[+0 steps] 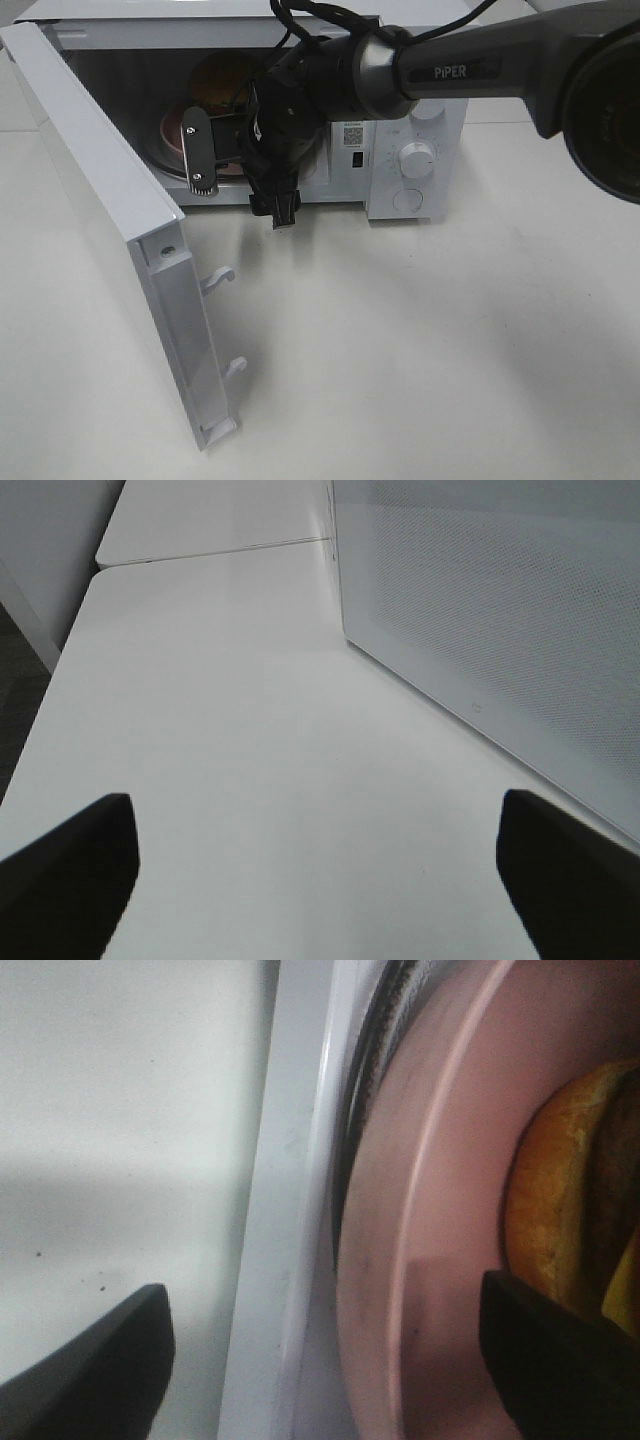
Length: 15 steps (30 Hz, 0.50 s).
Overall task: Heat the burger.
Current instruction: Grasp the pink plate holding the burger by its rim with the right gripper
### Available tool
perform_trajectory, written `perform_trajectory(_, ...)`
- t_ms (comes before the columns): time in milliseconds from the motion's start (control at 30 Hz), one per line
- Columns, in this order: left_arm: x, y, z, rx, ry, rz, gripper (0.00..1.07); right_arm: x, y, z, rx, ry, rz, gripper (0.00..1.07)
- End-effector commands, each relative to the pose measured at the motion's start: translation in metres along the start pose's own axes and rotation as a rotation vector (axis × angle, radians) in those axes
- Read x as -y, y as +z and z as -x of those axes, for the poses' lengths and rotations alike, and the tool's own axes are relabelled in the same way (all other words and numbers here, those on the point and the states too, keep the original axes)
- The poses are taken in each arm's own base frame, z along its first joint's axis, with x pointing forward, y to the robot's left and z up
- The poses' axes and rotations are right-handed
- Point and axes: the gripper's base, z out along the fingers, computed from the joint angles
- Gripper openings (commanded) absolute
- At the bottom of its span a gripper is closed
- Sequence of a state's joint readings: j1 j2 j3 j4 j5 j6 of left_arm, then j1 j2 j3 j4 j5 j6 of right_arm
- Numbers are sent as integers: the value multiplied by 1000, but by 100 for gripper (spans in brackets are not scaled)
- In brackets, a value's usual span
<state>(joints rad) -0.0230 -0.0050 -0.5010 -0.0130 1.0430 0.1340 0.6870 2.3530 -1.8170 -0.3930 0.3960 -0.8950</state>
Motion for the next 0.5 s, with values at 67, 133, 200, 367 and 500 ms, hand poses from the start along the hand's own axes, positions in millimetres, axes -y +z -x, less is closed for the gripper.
perform_trajectory(67, -2, -2, -2, 15, -1, 24, 89, -2, 7, -5, -7, 7, 4, 79)
perform_trajectory(133, -2, -2, -2, 15, 0, 26, 89, -2, 8, -9, -14, 5, 4, 79)
perform_trajectory(200, -2, -2, -2, 15, 1, 28, 89, -2, 10, -11, -18, 10, 8, 78)
perform_trajectory(367, -2, -2, -2, 14, 3, 31, 89, -6, 14, -12, -17, 9, 15, 67)
perform_trajectory(500, -2, -2, -2, 14, 3, 31, 89, -6, 14, -12, -19, 9, 17, 52)
